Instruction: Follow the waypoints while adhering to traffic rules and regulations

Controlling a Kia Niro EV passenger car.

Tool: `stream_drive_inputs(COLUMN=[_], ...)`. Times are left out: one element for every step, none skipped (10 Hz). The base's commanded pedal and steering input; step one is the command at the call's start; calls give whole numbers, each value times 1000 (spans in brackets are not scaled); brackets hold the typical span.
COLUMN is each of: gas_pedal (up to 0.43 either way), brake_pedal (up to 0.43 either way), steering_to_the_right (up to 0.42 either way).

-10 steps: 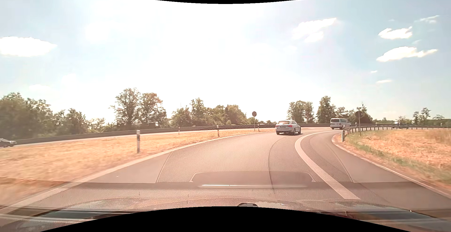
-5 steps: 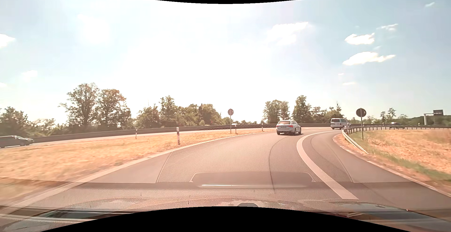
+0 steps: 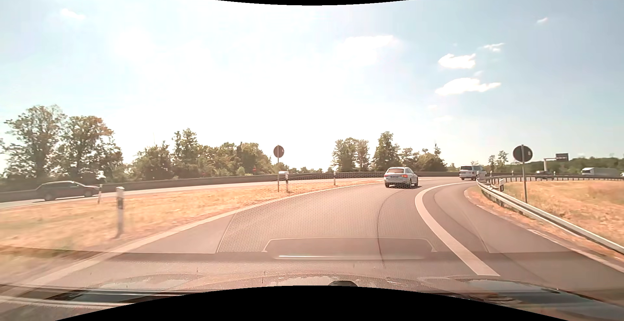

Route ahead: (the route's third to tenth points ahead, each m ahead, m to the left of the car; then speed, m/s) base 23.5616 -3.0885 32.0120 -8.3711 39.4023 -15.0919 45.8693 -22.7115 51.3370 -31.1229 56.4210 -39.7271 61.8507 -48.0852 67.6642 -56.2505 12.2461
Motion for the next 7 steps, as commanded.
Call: stream_drive_inputs(gas_pedal=[220,220,220,228,228,228,228], brake_pedal=[0,0,0,0,0,0,0], steering_to_the_right=[94,95,95,94,94,95,99])
